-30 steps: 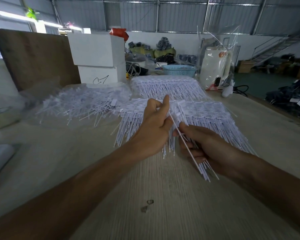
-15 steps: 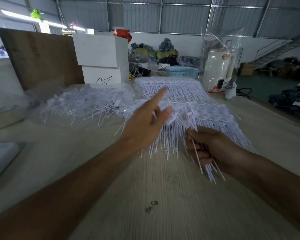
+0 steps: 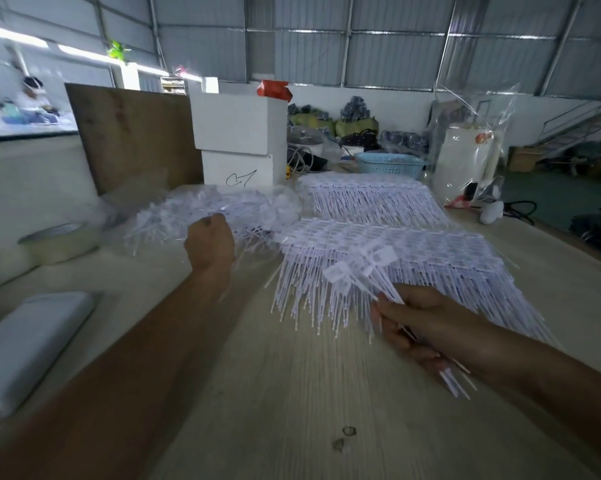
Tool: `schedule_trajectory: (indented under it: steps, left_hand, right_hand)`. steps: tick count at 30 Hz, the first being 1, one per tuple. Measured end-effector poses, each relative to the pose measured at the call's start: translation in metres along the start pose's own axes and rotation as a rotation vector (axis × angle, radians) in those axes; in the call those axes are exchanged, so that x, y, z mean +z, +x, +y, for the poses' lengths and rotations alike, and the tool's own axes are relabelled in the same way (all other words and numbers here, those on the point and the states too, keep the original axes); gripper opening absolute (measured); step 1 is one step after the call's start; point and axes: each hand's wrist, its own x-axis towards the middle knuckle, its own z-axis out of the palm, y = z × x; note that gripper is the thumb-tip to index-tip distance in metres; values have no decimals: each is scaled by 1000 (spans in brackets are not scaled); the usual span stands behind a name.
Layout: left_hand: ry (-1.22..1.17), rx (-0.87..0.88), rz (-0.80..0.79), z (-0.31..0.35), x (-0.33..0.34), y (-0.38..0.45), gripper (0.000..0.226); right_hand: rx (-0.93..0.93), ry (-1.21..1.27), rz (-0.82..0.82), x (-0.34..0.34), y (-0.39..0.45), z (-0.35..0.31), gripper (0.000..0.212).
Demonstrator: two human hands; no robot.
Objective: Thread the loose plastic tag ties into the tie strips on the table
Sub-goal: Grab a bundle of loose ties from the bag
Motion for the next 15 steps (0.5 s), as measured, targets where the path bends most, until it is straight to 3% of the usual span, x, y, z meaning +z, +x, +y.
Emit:
schedule_trajectory:
  steps: [3, 6, 13, 15]
  left_hand:
    - [15, 210, -14, 5, -9, 5, 28]
    - [-13, 347, -80, 13, -16, 5, 28]
    - [-9, 458, -169, 28, -22, 5, 29]
    - [28, 501, -187, 28, -22, 5, 32]
  right_hand:
    - [7, -62, -106, 23, 16, -13, 26]
    - [29, -8, -36, 49, 49, -31, 22]
    - [169, 316, -121, 119, 147, -77, 11]
    - [177, 365, -114, 137, 175, -87, 23]
